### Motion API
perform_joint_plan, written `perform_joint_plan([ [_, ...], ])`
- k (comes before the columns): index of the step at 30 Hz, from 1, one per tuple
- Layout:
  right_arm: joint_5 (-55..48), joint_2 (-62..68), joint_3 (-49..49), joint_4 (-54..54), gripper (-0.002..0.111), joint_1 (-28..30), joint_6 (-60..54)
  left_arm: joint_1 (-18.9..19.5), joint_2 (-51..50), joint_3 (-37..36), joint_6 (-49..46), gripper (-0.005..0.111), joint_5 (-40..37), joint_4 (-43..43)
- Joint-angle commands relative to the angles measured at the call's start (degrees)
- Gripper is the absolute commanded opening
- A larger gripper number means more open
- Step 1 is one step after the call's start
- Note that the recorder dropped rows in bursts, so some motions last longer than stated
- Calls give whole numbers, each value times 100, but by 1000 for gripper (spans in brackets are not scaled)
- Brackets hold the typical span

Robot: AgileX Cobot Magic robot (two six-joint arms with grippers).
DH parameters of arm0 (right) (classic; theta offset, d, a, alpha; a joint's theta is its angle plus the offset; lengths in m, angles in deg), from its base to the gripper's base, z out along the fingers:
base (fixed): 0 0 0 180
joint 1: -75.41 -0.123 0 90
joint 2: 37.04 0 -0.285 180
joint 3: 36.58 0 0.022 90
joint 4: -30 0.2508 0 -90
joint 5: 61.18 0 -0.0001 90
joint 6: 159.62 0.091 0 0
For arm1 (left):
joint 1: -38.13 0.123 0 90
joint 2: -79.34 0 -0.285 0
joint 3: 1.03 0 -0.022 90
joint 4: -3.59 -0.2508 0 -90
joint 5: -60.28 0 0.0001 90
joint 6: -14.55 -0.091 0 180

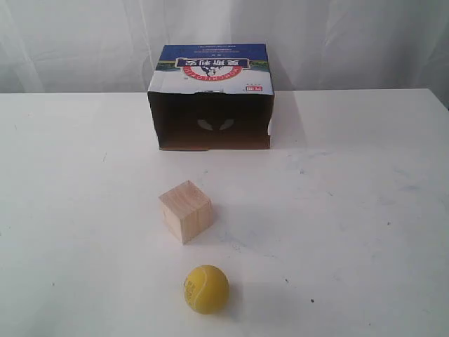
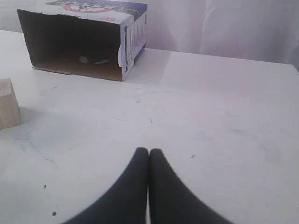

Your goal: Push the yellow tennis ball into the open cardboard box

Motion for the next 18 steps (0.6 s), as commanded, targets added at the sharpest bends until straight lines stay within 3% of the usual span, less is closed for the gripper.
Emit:
perform_joint_plan([
  [1,33,-30,-38,-34,0,54,19,16,28,-21,52,0,16,18],
  [18,-262,-30,-38,-34,0,54,29,16,28,-21,52,0,16,18],
])
